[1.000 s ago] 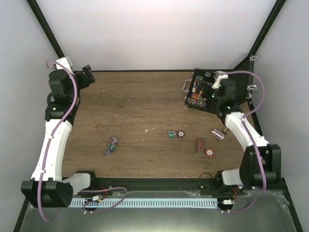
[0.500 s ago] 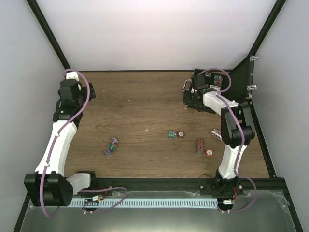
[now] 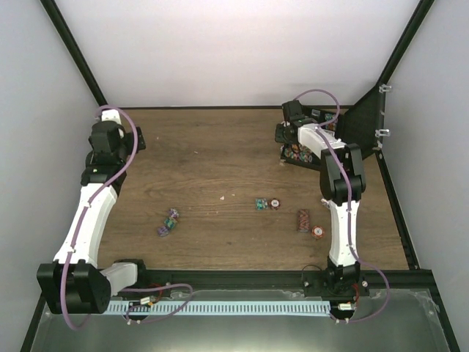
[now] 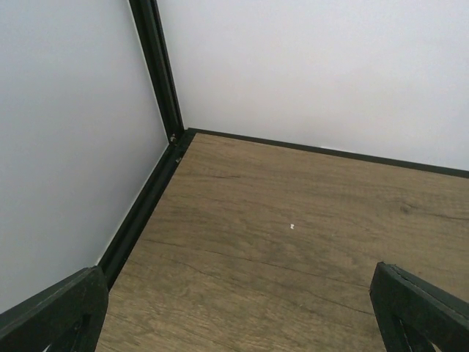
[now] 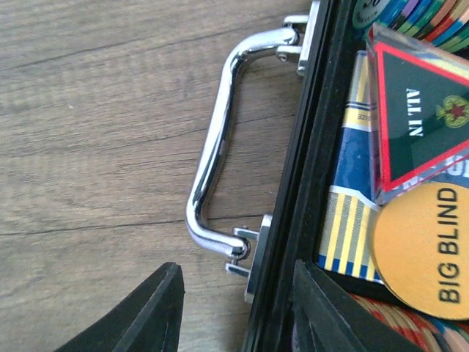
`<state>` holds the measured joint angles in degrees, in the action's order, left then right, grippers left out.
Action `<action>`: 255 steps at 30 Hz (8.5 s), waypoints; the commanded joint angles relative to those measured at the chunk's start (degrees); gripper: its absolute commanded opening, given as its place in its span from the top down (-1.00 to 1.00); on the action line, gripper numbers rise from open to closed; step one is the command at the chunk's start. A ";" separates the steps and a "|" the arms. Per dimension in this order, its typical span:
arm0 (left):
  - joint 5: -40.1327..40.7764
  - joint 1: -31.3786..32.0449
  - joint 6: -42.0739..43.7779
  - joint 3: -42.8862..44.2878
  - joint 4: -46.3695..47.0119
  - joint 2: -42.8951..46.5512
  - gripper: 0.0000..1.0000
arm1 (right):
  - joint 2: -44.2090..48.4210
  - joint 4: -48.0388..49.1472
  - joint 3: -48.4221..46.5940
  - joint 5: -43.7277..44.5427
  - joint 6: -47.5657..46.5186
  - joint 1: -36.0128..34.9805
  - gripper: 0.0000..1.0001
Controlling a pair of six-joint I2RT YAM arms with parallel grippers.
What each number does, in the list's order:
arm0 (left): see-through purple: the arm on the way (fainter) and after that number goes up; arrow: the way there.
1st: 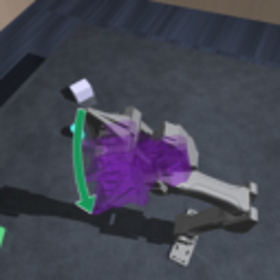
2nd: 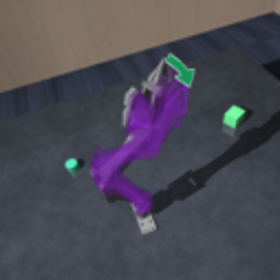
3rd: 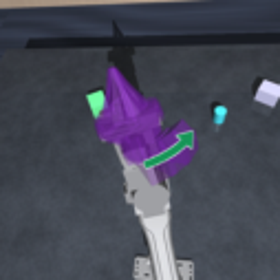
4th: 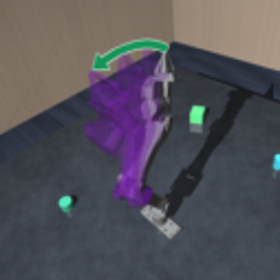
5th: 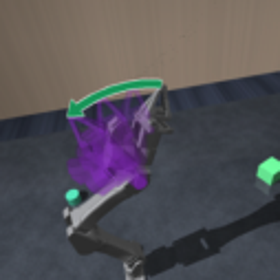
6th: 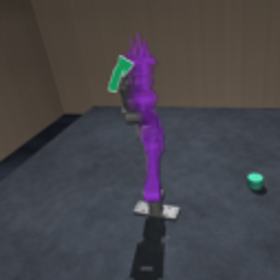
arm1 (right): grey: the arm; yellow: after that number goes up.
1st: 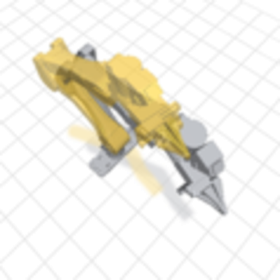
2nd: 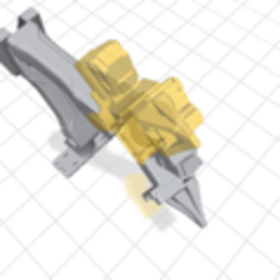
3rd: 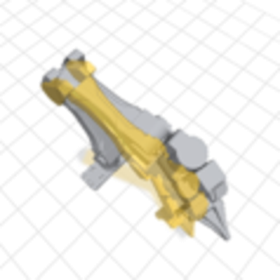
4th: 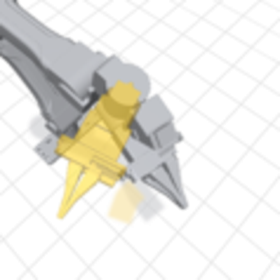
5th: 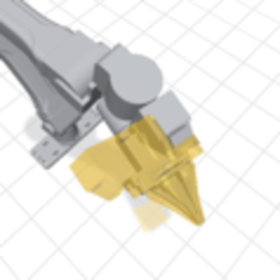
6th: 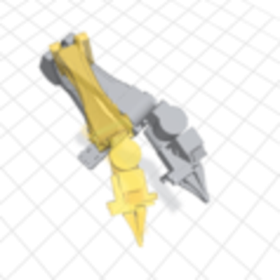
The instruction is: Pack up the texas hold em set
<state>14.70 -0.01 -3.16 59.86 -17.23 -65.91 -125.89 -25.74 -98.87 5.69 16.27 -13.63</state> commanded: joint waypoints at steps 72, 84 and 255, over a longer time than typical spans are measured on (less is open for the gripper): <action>0.20 0.10 0.39 -2.42 2.37 2.94 -1.00 | 23.30 -4.22 15.83 -8.61 -8.17 -20.66 -0.45; 1.47 0.02 -0.27 -3.01 3.25 3.86 -1.00 | 31.51 -13.11 33.60 -10.41 2.69 -20.89 -0.55; 2.81 0.09 -0.96 -4.39 4.50 2.28 -1.00 | 15.10 4.01 23.72 -28.12 -1.55 -0.82 -0.08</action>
<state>17.72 -0.01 -4.23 55.48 -13.17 -63.29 -109.60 -22.63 -74.89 -20.10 14.46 -14.81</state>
